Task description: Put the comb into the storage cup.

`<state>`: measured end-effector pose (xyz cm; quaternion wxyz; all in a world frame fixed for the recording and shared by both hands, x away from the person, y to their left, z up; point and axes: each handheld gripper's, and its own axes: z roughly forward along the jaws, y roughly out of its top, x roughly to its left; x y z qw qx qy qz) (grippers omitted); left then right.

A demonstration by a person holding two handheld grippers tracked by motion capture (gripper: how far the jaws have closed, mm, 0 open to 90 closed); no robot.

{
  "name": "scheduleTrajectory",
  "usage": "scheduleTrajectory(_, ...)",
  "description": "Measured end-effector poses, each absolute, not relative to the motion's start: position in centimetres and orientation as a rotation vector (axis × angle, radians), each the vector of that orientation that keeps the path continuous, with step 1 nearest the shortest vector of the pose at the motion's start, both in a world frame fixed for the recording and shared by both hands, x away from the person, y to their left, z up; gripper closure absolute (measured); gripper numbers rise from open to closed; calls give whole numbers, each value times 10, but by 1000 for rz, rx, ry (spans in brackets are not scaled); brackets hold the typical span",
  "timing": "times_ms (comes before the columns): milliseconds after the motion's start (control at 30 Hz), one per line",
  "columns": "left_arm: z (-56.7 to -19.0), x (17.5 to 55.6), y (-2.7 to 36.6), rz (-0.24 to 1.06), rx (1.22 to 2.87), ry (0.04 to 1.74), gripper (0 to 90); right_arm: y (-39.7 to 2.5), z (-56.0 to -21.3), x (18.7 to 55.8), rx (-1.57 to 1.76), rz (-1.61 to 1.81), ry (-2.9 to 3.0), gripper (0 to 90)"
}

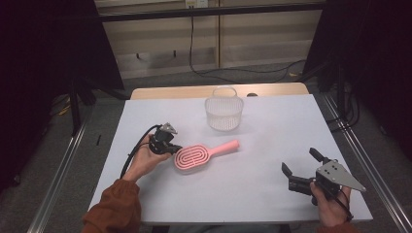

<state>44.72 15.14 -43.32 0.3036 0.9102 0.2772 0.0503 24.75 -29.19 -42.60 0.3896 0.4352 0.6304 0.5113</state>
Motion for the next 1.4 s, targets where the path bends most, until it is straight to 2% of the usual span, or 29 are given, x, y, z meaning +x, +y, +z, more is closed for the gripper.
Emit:
scheduleTrajectory(600,-433,439,158,132,2382,735,900,-292,-426,248,1105,1301,1603,0)
scheduleTrajectory(833,-428,442,167,241,2315,744,815,-292,-426,247,1104,1302,1603,0)
scheduleTrajectory(933,-424,442,172,285,2273,750,753,-292,-426,247,1101,1300,1600,0)
scheduleTrajectory(1067,-415,441,180,299,2206,757,624,-292,-426,246,1101,1298,1599,0)
scheduleTrajectory(1267,-405,436,186,294,2135,742,323,-292,-426,246,1103,1299,1599,0)
scheduleTrajectory(1400,-401,432,186,275,2126,727,207,-293,-426,246,1105,1302,1598,0)
